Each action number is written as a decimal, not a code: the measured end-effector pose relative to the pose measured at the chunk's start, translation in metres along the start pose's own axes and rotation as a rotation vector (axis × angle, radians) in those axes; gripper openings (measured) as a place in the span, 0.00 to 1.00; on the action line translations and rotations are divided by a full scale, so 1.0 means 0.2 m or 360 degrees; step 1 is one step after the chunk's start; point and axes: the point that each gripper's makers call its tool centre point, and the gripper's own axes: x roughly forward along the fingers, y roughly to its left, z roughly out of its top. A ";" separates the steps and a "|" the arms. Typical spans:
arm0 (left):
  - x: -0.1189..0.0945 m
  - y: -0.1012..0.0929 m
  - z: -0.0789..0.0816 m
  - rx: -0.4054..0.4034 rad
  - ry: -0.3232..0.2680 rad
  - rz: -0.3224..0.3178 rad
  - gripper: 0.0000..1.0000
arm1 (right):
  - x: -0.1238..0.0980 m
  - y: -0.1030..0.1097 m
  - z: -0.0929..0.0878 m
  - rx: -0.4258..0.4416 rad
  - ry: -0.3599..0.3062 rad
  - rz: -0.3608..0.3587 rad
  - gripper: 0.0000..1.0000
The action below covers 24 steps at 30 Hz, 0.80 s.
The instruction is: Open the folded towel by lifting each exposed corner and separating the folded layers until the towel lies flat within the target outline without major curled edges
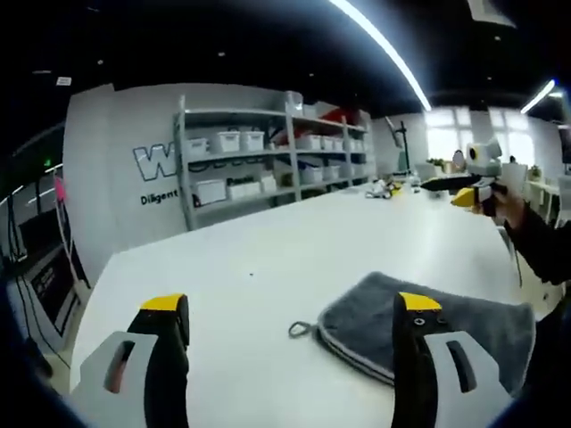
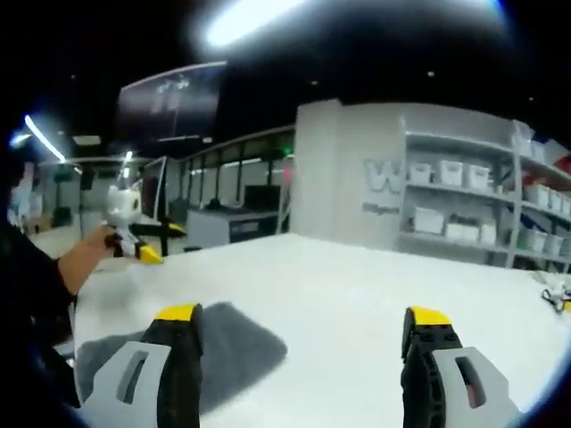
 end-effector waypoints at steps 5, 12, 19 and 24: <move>0.02 0.01 -0.02 -0.0008 0.0013 -0.0002 0.92 | 0.02 0.03 -0.03 -0.0011 0.0021 0.0019 0.91; 0.04 -0.02 -0.07 -0.0026 0.0047 -0.0042 0.91 | 0.04 0.08 -0.06 -0.0007 0.0033 0.0045 0.91; 0.04 -0.05 -0.11 -0.0036 0.0088 -0.0063 0.90 | 0.03 0.13 -0.07 -0.0010 0.0042 0.0048 0.90; -0.04 -0.14 -0.13 -0.0050 0.0123 -0.0010 0.97 | 0.06 0.12 -0.05 -0.0063 0.0054 0.0070 0.90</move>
